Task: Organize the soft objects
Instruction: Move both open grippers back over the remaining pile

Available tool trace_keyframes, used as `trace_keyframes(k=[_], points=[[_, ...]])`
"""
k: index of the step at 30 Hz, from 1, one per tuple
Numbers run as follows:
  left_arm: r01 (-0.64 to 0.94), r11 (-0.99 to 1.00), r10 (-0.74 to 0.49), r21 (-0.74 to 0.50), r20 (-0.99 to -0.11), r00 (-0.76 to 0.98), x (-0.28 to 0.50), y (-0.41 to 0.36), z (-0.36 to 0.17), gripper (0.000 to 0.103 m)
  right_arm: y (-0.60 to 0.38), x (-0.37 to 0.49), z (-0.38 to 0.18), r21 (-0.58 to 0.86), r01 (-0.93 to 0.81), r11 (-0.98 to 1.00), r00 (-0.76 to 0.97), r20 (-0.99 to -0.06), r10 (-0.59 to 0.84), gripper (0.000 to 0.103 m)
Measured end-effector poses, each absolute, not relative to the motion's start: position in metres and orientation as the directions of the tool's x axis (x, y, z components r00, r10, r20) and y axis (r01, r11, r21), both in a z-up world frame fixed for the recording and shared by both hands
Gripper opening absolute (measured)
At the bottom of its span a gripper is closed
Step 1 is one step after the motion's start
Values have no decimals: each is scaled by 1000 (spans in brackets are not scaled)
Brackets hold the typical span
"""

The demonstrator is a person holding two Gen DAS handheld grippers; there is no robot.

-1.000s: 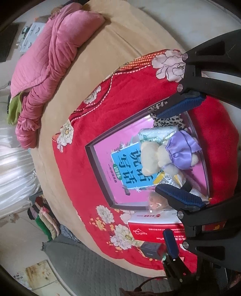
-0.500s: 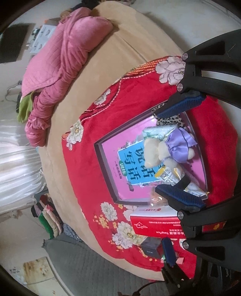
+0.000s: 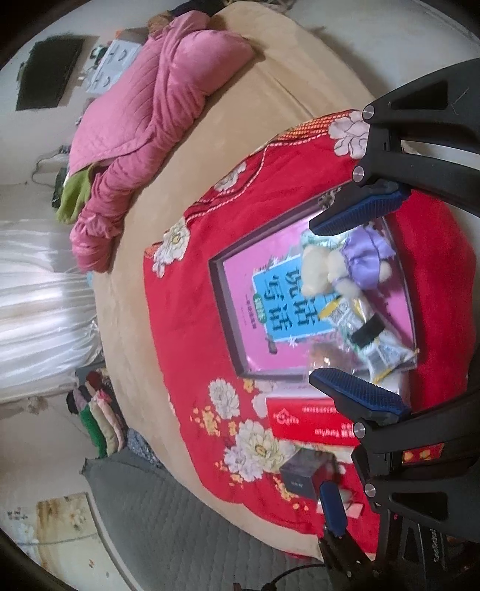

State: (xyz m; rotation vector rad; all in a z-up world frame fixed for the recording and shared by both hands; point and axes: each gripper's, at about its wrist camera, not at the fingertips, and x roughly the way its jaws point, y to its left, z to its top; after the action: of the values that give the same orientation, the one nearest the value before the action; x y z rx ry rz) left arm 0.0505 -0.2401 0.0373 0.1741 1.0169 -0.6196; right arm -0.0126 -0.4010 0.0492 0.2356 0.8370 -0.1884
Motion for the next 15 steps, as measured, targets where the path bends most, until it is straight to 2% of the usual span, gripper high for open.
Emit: trace_keyframes(k=[3, 9, 15], points=[[547, 824, -403, -146, -830, 385, 48, -228, 41, 76, -387, -12, 55, 134, 232, 963, 669, -741, -58, 75], [516, 844, -394, -146, -821, 412, 45, -199, 45, 77, -355, -8, 62, 129, 168, 977, 689, -724, -23, 75], [464, 870, -390, -168, -811, 437, 48, -163, 50, 82, -327, -3, 68, 121, 120, 985, 697, -717, 3, 75]])
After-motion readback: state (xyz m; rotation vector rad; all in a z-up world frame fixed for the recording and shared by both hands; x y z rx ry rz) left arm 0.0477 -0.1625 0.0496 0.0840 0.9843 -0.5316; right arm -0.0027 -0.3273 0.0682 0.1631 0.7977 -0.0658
